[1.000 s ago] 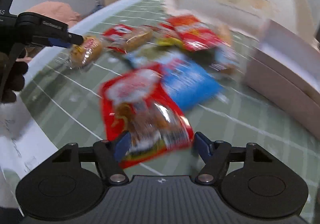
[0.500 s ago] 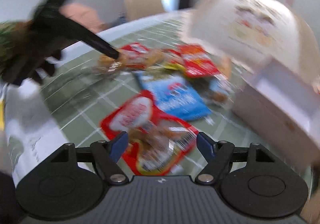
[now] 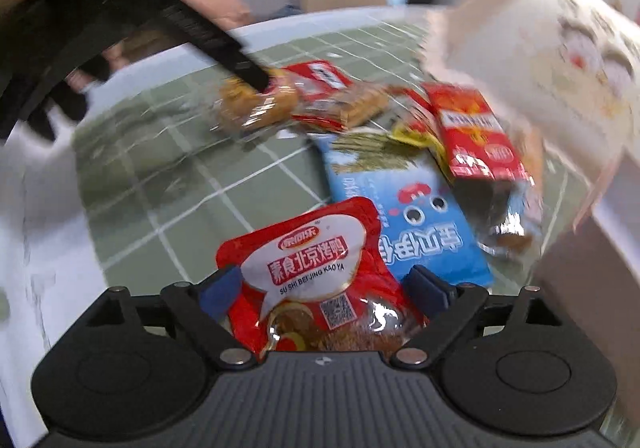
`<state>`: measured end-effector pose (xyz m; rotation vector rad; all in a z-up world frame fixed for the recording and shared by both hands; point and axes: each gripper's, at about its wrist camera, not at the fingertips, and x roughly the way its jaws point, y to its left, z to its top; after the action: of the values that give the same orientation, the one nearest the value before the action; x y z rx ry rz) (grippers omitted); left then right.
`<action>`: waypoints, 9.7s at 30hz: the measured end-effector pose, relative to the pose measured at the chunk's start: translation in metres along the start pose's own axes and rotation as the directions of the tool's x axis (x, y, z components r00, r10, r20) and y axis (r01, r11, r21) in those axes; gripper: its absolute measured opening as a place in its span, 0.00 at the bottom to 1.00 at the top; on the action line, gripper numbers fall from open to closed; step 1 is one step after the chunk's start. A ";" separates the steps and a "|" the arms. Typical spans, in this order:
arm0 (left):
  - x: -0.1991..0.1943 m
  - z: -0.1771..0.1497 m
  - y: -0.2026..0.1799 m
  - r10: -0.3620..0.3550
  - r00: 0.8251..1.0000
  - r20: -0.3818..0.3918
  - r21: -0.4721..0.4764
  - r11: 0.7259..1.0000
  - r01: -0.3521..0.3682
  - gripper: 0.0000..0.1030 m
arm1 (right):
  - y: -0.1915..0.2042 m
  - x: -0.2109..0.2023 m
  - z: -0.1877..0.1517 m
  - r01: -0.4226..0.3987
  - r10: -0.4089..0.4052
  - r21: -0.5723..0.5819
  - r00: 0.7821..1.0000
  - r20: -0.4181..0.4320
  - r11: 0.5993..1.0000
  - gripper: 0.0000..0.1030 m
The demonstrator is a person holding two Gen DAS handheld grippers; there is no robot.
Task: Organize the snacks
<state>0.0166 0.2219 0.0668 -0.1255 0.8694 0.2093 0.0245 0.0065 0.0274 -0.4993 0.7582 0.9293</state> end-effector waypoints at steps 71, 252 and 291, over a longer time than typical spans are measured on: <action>0.045 0.045 -0.068 -0.413 0.901 0.129 -0.254 0.865 0.433 0.55 | -0.248 -0.117 0.016 0.241 -0.433 0.712 0.896 0.097 0.660 0.86; -0.033 -0.084 -0.199 -0.253 0.947 -0.198 0.784 0.539 0.308 0.34 | -0.063 -0.062 -0.098 0.274 -0.261 0.426 0.961 -0.091 0.862 0.85; 0.001 -0.047 -0.149 -0.256 0.931 -0.259 0.238 0.917 0.319 0.63 | -0.059 -0.051 -0.070 0.231 -0.221 0.363 0.973 -0.071 0.903 0.34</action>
<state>0.0169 0.0680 0.0401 -0.0143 1.0830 -0.2103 0.0311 -0.0979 0.0251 -0.2600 0.8587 0.5449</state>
